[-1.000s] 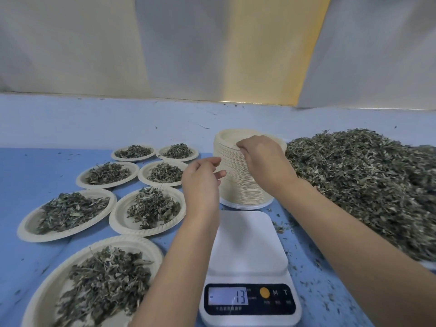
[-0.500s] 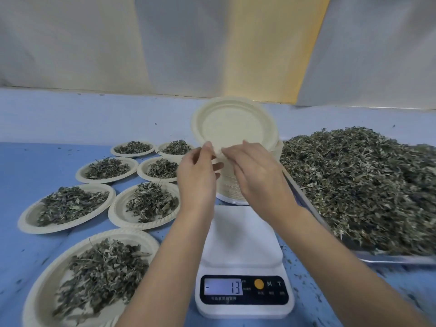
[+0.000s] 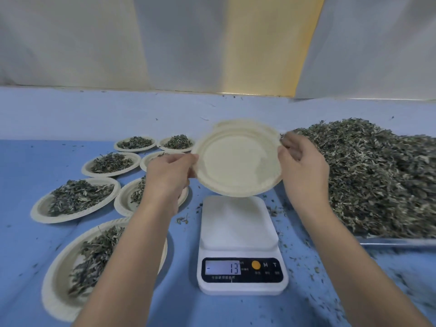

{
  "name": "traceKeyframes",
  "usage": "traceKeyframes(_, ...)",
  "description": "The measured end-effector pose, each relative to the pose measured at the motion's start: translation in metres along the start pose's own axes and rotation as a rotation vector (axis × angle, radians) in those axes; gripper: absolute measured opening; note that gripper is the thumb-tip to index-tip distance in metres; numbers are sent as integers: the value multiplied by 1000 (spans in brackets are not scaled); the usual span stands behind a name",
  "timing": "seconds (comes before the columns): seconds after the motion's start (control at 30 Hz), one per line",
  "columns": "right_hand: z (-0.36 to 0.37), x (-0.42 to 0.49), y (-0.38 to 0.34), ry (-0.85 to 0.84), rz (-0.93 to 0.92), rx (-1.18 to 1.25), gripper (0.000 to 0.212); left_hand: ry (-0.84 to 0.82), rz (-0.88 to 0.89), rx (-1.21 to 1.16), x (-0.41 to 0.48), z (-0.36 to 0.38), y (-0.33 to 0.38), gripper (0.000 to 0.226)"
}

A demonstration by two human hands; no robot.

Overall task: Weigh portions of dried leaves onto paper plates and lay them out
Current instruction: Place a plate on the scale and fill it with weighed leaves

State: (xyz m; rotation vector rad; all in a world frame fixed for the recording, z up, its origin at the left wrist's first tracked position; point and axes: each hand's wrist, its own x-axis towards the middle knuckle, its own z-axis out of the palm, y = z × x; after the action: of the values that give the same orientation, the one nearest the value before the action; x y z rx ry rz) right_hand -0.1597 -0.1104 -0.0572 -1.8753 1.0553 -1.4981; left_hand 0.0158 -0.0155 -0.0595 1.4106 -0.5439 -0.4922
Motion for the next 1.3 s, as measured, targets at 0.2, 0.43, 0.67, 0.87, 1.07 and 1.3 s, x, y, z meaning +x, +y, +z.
traceKeyframes(0.2, -10, -1, 20, -178, 279, 47, 26, -186, -78, 225, -4, -12, 1, 6)
traceKeyframes(0.43, -9, -1, 33, -322, 316, -84, 19, -268, -212, 471, -3, -20, -3, 22)
traceKeyframes(0.67, -1, -8, 39, -365, 299, -198, 34, -263, -262, 508, 3, -17, -15, 35)
traceKeyframes(0.87, 1, -11, 45, -401, 336, -193, 30, -278, -288, 538, 5, -18, -19, 35)
traceKeyframes(1.07, 3, -12, 49, -409, 370, -211, 36, -299, -293, 563, 2, -17, -19, 36)
traceKeyframes(1.3, 4, -12, 55, -373, 378, -229, 31, -268, -298, 554, -1, -13, -19, 39)
